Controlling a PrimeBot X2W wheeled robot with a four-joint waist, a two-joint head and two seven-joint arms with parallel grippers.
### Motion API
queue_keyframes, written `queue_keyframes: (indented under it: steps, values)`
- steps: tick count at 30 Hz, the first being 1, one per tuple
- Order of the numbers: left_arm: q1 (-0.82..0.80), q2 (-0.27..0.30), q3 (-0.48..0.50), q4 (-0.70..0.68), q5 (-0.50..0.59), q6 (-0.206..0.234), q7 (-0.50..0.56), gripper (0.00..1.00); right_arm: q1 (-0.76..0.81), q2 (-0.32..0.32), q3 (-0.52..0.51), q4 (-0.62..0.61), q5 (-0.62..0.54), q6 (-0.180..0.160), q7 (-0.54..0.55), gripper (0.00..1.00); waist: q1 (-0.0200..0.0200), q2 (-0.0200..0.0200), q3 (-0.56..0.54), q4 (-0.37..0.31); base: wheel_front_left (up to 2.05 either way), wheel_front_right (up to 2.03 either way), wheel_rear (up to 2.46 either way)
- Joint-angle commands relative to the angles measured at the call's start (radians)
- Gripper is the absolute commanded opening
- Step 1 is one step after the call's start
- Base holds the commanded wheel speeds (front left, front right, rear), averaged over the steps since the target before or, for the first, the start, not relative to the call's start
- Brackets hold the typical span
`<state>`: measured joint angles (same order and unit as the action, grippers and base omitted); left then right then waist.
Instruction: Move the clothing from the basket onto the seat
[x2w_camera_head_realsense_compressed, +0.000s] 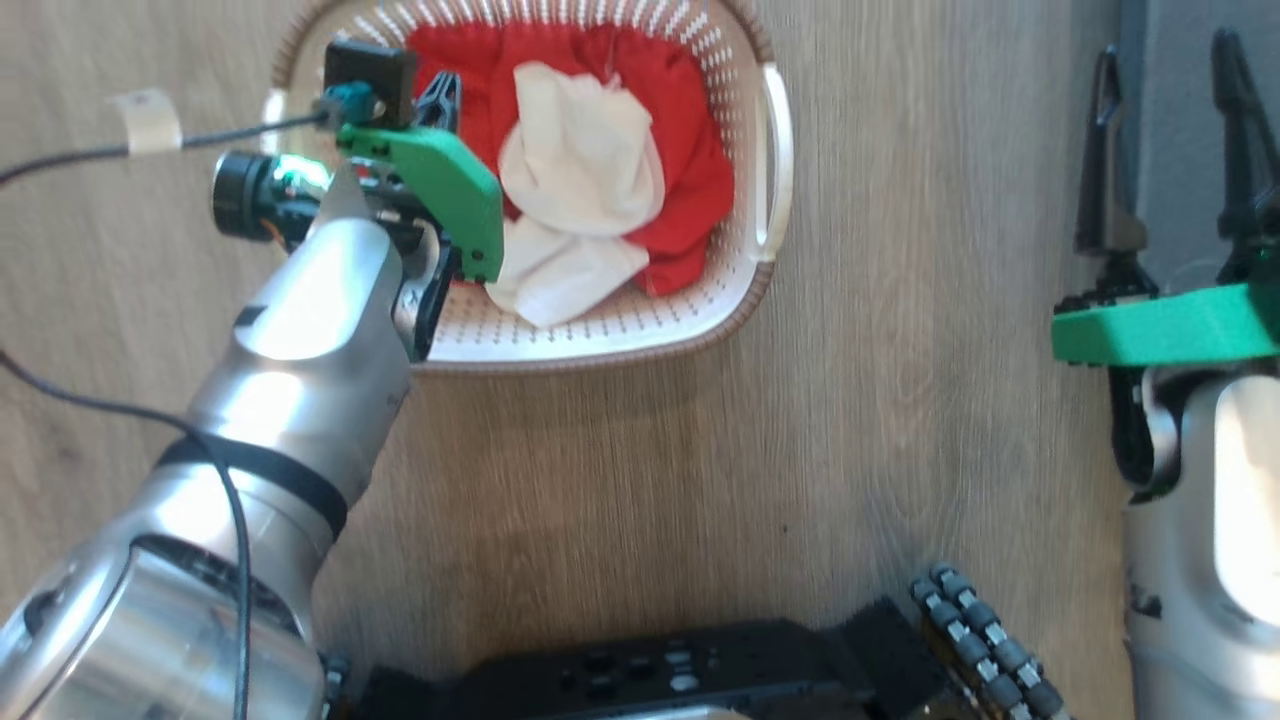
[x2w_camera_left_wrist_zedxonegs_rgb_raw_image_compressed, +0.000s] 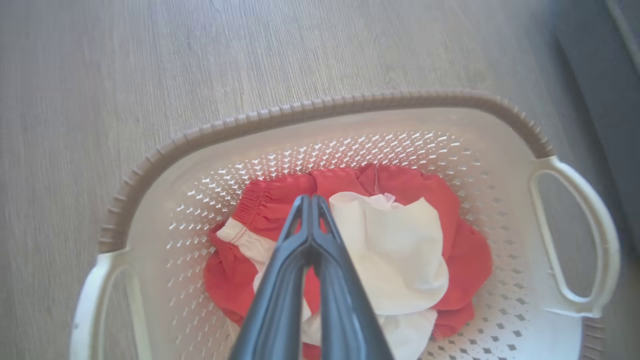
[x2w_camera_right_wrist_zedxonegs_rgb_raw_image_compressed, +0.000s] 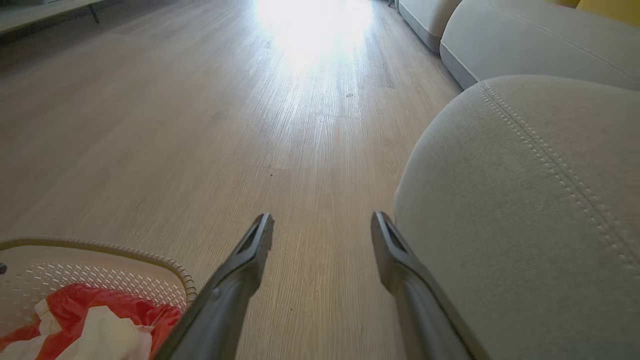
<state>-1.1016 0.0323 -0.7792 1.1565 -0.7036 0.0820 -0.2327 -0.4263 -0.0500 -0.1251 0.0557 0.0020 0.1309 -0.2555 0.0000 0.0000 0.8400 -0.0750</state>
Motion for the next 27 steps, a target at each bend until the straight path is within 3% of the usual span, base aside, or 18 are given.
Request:
queue_keyframes:
  steps: [1, 4, 8, 9, 11, 12, 13, 14, 19, 27]
  values:
    - [0.045, 0.02, 0.036, -0.03, -0.013, -0.008, -0.023, 0.0, 0.061, 0.0, 0.012, -0.018, -0.015, 0.0, -0.006, 1.0, 0.0, 0.0, -0.113, 0.021, 0.0, 0.0, 0.0]
    - [0.079, 0.032, 0.06, -0.07, -0.01, -0.012, -0.028, 0.0, 0.081, 0.0, 0.011, -0.006, -0.029, 0.0, -0.006, 1.0, 0.0, 0.0, -0.178, 0.029, 0.0, 0.0, 0.0]
    - [0.193, 0.083, 0.155, -0.26, 0.041, 0.013, -0.029, 0.0, 0.125, 0.0, 0.0, 0.01, -0.053, 0.0, -0.006, 1.0, 0.0, 0.0, -0.296, 0.047, 0.0, 0.0, 0.0]
    - [0.231, 0.093, 0.181, -0.312, 0.06, 0.017, -0.029, 0.07, 0.137, 0.0, -0.003, 0.014, -0.059, 0.0, -0.006, 1.0, 0.0, 0.0, -0.325, 0.052, 0.0, 0.0, 0.0]
    - [0.31, 0.114, 0.232, -0.409, 0.103, 0.031, -0.029, 0.48, 0.158, 0.0, -0.005, 0.021, -0.068, 0.0, -0.006, 1.0, 0.0, 0.0, -0.38, 0.06, 0.0, 0.0, 0.0]
    - [0.35, 0.121, 0.258, -0.452, 0.121, 0.036, -0.029, 0.75, 0.168, 0.0, -0.005, 0.024, -0.071, 0.0, -0.006, 1.0, 0.0, 0.0, -0.406, 0.063, 0.0, 0.0, 0.0]
    - [0.39, 0.127, 0.283, -0.493, 0.139, 0.04, -0.029, 0.93, 0.179, 0.0, -0.005, 0.028, -0.073, 0.0, -0.006, 1.0, 0.0, 0.0, -0.432, 0.067, 0.0, 0.0, 0.0]
    - [0.427, 0.133, 0.306, -0.528, 0.157, 0.044, -0.029, 1.0, 0.188, 0.0, -0.004, 0.031, -0.075, 0.0, -0.006, 1.0, 0.0, 0.0, -0.455, 0.071, 0.0, 0.0, 0.0]
    - [0.603, 0.152, 0.438, -0.686, 0.214, 0.063, -0.029, 1.0, 0.238, 0.0, 0.0, 0.048, -0.086, 0.0, -0.006, 1.0, 0.0, 0.0, -0.561, 0.088, 0.0, 0.0, 0.0]
    - [0.808, 0.144, 0.592, -0.876, 0.306, 0.055, -0.029, 1.0, 0.314, 0.0, -0.009, 0.047, -0.118, 0.0, -0.006, 1.0, 0.0, 0.0, -0.651, 0.124, 0.0, 0.0, 0.0]
